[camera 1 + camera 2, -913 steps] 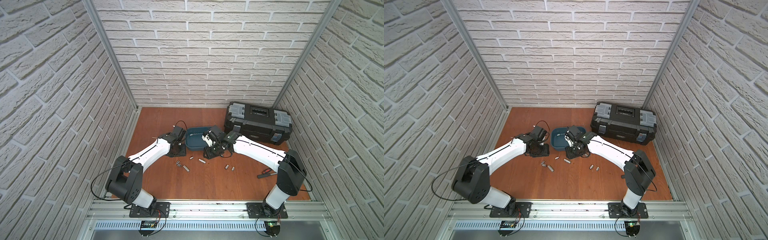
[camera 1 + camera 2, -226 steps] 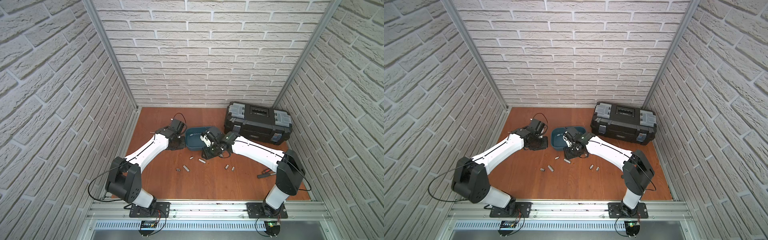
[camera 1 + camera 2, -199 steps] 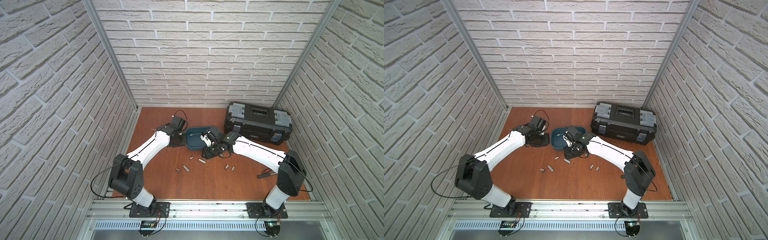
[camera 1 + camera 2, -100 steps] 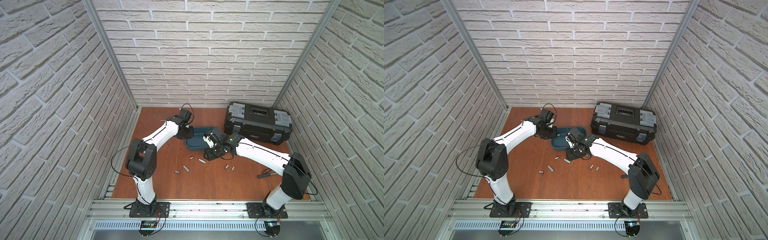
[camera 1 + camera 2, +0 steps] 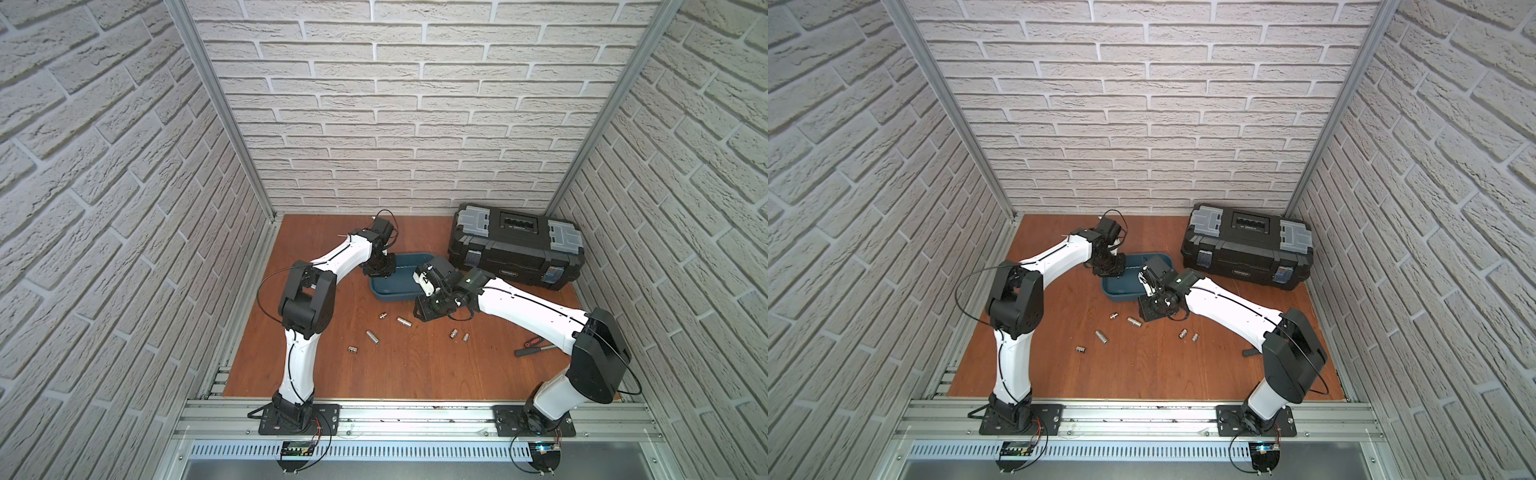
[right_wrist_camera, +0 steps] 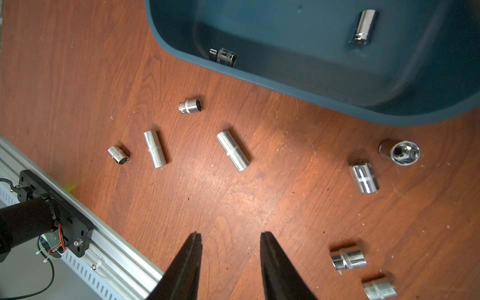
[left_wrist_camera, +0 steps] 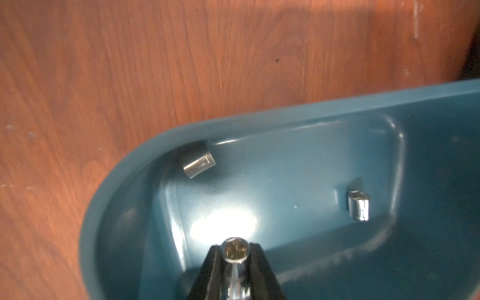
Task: Put the socket on the desktop into the storage box
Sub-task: Place the socket head in the storage box, then pick up the socket head from the center of the board.
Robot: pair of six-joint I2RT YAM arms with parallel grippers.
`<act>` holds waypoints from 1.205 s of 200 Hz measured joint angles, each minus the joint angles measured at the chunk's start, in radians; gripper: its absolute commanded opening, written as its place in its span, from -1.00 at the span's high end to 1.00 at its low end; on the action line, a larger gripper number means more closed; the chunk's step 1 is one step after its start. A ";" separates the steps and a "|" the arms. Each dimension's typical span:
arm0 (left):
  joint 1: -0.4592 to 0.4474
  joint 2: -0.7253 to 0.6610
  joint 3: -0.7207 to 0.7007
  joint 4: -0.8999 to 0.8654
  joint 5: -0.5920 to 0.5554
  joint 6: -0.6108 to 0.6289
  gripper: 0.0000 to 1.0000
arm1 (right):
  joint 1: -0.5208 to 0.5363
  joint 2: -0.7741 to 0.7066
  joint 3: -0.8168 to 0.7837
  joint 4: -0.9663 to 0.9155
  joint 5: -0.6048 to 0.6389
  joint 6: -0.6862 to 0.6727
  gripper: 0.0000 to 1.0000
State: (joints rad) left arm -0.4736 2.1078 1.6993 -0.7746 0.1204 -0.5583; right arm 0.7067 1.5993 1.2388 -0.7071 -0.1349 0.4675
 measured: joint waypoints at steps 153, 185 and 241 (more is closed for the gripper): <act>-0.035 -0.084 -0.063 -0.032 -0.051 -0.010 -0.01 | -0.013 -0.023 -0.007 0.007 -0.003 -0.004 0.12; -0.038 -0.235 -0.153 -0.032 -0.080 -0.026 -0.02 | -0.017 -0.027 -0.007 0.010 -0.009 -0.006 0.12; -0.038 -0.426 -0.367 -0.034 -0.138 -0.082 -0.04 | -0.020 -0.027 -0.007 0.015 -0.022 -0.015 0.11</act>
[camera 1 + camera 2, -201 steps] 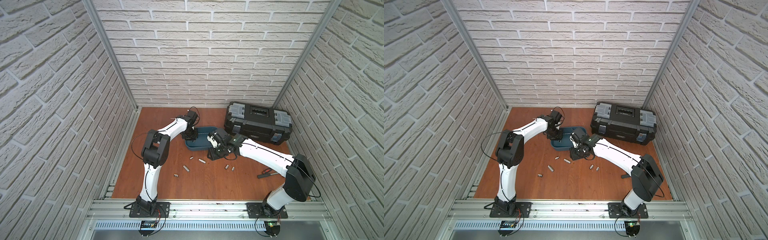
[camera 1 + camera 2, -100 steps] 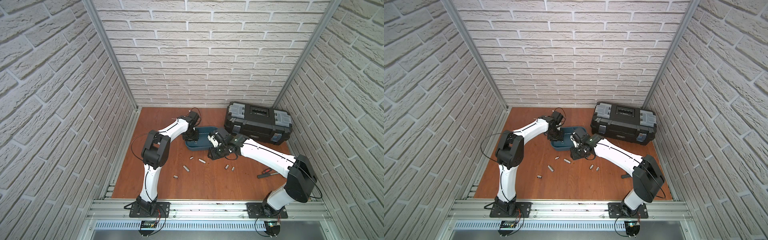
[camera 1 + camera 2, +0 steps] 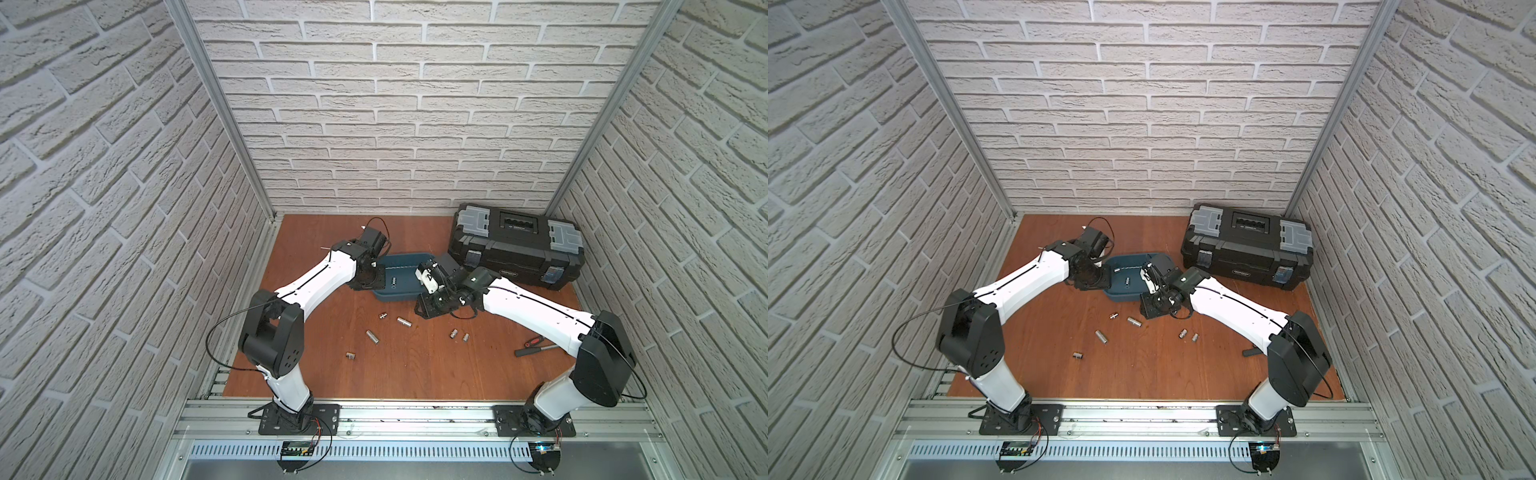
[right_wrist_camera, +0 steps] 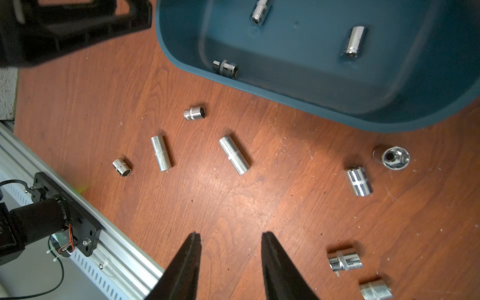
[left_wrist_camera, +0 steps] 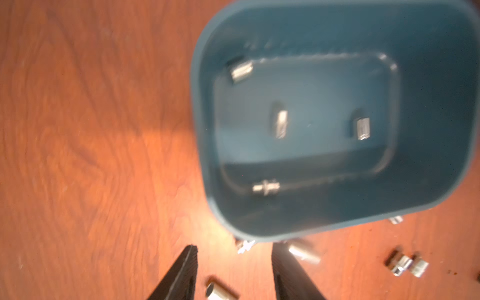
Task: Put the socket on the desktop into the storage box
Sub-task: Pick up the socket head from the center of the board.
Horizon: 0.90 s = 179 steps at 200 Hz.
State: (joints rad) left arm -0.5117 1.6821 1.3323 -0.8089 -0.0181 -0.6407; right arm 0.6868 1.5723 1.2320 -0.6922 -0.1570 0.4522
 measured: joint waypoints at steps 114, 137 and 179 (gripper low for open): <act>-0.154 -0.264 -0.332 -0.101 -0.108 -0.257 -0.13 | -0.001 0.048 0.038 0.000 -0.030 -0.031 0.11; -0.181 -0.321 -0.404 -0.126 -0.120 -0.320 -0.15 | -0.001 0.054 0.042 0.000 -0.036 -0.044 0.11; -0.195 -0.404 -0.504 -0.133 -0.122 -0.412 -0.15 | -0.002 0.072 0.055 -0.003 -0.048 -0.061 0.11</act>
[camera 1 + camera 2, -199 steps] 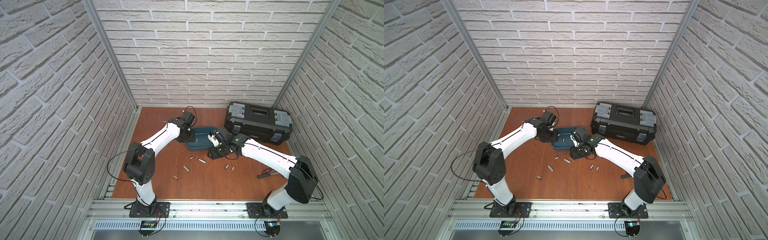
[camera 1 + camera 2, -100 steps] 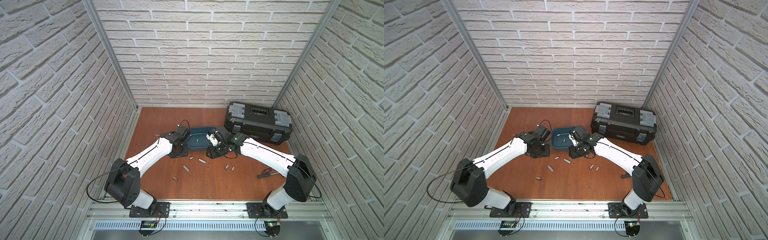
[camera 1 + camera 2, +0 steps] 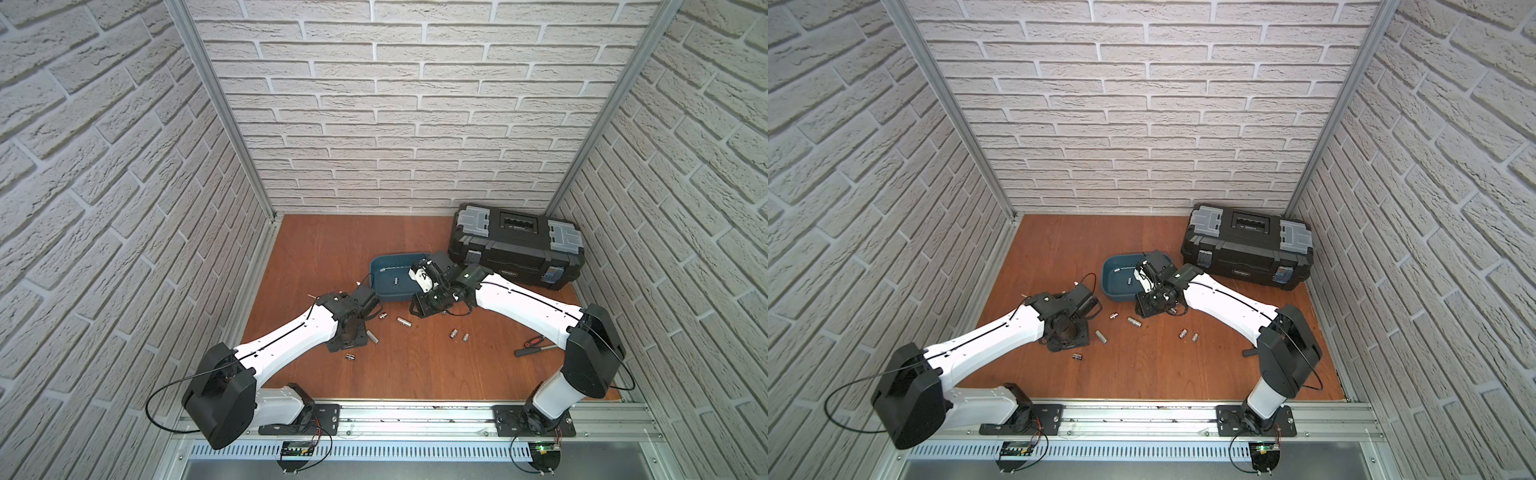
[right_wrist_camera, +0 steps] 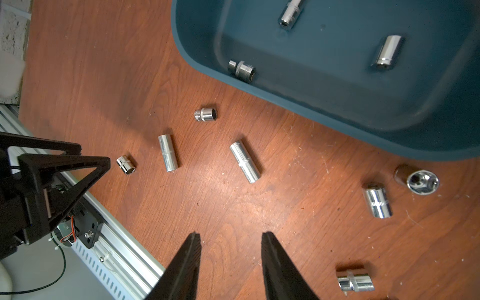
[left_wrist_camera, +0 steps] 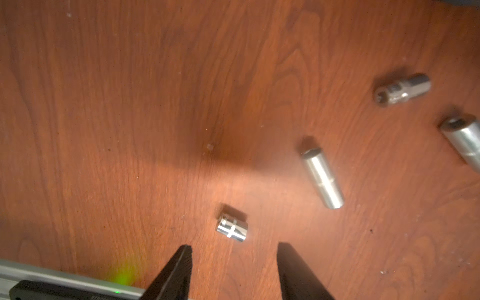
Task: Put the socket on the desktop into the storage box
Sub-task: Pick up the socket head from the center of the board.
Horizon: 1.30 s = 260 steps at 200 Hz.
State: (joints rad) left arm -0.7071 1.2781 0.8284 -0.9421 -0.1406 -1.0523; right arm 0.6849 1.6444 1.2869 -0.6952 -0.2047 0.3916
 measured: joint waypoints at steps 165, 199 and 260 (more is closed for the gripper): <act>-0.021 0.044 -0.101 0.132 0.080 -0.055 -0.24 | -0.007 0.039 0.031 -0.019 -0.013 -0.031 0.12; -0.010 0.062 -0.104 0.135 0.081 -0.031 -0.23 | -0.008 0.039 0.031 -0.019 -0.019 -0.029 0.12; 0.034 0.083 -0.128 0.149 0.084 0.027 -0.14 | -0.008 0.039 0.031 -0.019 -0.019 -0.025 0.11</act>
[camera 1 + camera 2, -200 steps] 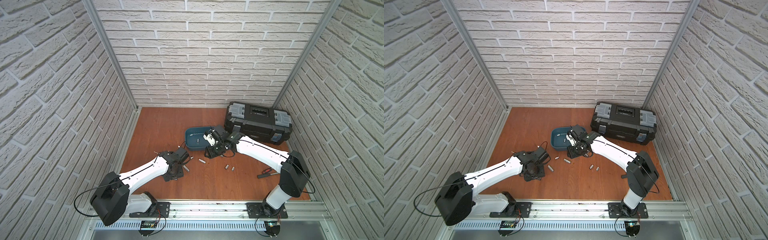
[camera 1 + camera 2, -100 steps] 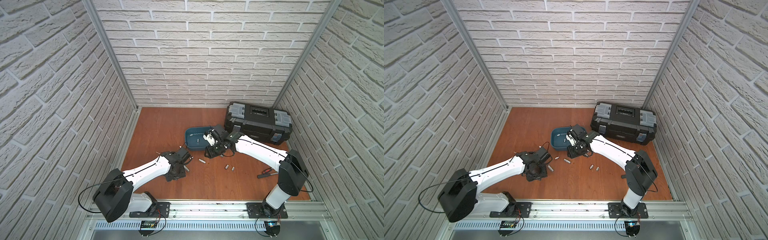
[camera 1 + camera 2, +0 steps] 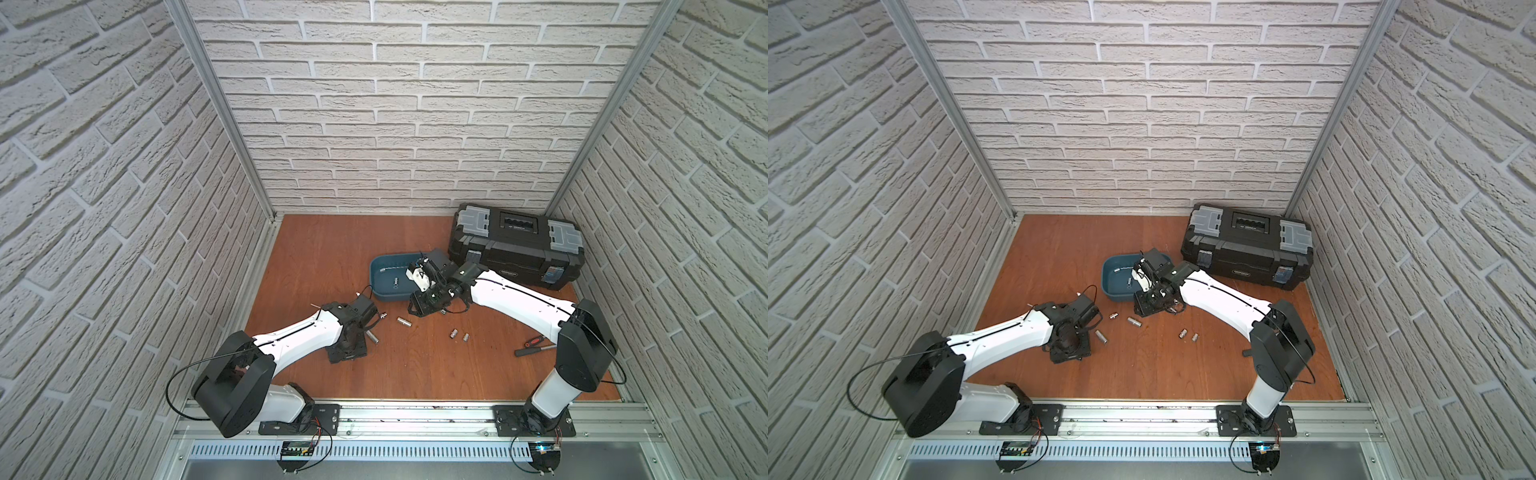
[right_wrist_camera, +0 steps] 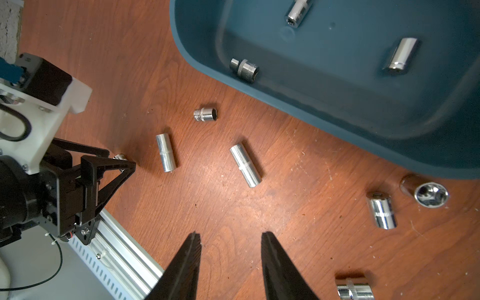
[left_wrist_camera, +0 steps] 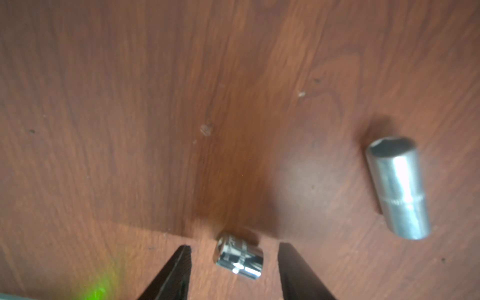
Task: Put the socket on the desktop into the storage box
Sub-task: Pick up the socket head from the center of the board.
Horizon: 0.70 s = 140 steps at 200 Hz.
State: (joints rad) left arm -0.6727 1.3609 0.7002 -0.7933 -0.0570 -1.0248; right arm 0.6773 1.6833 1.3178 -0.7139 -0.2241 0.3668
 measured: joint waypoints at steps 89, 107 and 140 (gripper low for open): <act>0.003 0.006 -0.035 0.044 0.042 0.046 -0.04 | 0.000 0.015 0.000 0.000 0.000 0.018 0.12; 0.003 0.007 -0.036 0.046 0.043 0.049 0.02 | 0.000 0.015 0.000 0.000 0.000 0.020 0.12; 0.003 0.011 -0.035 0.047 0.047 0.057 0.16 | 0.000 0.015 0.000 0.000 0.000 0.023 0.12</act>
State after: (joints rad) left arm -0.6693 1.3720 0.6647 -0.7464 -0.0101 -0.9676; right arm 0.6773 1.6985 1.3178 -0.7136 -0.2241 0.3893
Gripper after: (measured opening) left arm 0.444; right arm 0.439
